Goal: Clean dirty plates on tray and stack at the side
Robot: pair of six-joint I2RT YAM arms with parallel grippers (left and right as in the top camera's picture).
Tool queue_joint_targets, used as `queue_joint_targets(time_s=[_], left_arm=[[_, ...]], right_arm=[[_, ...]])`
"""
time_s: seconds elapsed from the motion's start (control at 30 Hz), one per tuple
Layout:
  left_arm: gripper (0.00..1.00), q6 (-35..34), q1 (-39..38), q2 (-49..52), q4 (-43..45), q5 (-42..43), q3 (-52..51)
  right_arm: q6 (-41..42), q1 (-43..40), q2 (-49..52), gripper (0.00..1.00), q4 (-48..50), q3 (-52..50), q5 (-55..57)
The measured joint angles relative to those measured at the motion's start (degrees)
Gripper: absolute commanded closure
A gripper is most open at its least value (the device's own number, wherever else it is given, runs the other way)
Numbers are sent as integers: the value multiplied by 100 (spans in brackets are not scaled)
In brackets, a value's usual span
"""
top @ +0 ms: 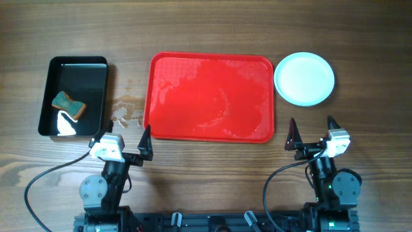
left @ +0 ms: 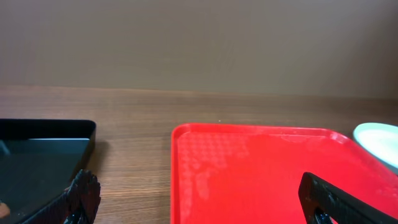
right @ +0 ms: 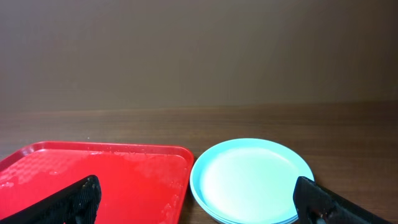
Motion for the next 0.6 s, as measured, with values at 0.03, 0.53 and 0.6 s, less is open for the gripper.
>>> queue_joint_targets(time_s=[0.03,0.53,0.6], left_arm=[[0,57,0,0,-2,-44,0],[0,234,0,0,-90,-986,0],[0,234,0,0,-90,-990,0]], right_arm=[[0,0,0,0,0,0,0],[0,0,0,0,0,0,0],[0,0,0,0,0,0,0]])
